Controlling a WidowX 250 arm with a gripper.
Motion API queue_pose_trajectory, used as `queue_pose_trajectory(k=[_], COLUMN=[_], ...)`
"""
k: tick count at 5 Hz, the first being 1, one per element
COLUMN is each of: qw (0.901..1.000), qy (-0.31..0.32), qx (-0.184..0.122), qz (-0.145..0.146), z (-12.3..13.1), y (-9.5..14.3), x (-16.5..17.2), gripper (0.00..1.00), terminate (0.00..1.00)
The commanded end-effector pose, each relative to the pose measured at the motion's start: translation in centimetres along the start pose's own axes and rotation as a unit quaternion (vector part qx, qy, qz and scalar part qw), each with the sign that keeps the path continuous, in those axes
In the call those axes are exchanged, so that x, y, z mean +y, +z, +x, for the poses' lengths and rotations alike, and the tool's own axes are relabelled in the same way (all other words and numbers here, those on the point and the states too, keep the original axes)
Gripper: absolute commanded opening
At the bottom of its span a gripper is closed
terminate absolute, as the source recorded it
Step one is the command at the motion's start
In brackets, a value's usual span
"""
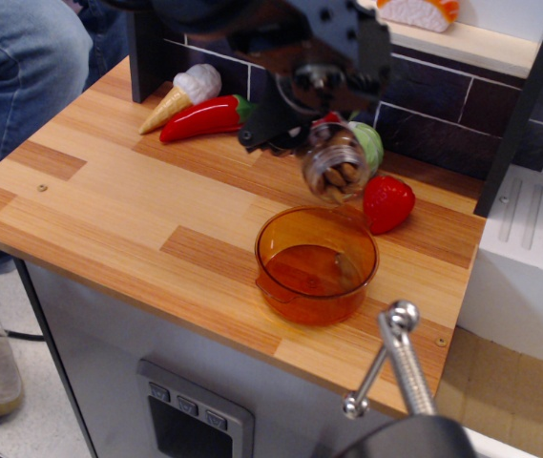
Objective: Pour almonds in pot
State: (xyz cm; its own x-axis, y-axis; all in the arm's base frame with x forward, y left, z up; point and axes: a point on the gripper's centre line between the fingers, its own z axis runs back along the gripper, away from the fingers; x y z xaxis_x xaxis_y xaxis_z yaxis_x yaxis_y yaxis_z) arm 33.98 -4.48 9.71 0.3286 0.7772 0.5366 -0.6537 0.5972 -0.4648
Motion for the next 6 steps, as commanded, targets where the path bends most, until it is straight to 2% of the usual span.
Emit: queue_pose_trajectory(k=[1, 2, 3, 4, 5, 6], qw=[0.9965, 0.9925, 0.9944, 0.9948, 0.9967, 0.9989], qy=[-0.006, -0.016, -0.017, -0.027, -0.028, -0.027], qx=[-0.061, -0.090, -0.081, -0.072, -0.054, -0.008], qz=[-0.057, -0.081, -0.066, -0.066, -0.054, -0.036], z=[0.8, 0.9, 1.3, 1.1, 1.2, 1.3], y=[-0.1, 0.1, -0.5, -0.1, 0.1, 0.7], x=[0.0, -0.1, -0.1, 0.0, 0.0, -0.1], gripper=[0.00, 0.00, 0.00, 0.00, 0.00, 0.00], terminate=[0.00, 0.00, 0.00, 0.00, 0.00, 1.00])
